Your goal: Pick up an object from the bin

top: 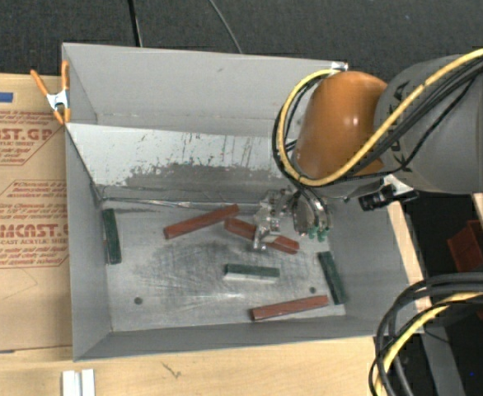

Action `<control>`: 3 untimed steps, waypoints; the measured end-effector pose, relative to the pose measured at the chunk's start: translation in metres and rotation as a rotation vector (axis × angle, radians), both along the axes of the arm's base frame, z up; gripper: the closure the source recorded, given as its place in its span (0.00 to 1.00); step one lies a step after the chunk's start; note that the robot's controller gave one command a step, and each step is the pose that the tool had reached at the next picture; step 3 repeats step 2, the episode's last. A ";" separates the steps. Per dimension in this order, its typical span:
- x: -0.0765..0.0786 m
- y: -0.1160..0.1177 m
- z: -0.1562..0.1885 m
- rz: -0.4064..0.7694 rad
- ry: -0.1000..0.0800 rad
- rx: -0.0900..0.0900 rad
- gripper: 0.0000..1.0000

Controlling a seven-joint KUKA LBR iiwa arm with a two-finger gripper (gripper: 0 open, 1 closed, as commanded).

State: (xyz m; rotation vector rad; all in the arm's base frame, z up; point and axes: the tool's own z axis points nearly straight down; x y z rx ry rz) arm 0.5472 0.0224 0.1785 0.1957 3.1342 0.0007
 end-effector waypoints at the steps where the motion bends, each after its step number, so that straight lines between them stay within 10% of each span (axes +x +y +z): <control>1: 0.000 -0.006 0.064 -0.019 -0.001 0.000 1.00; 3: 0.000 -0.006 0.064 -0.019 -0.001 0.000 1.00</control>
Offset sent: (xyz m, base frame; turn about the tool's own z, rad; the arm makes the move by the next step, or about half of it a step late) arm 0.0000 0.0000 0.0000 0.0000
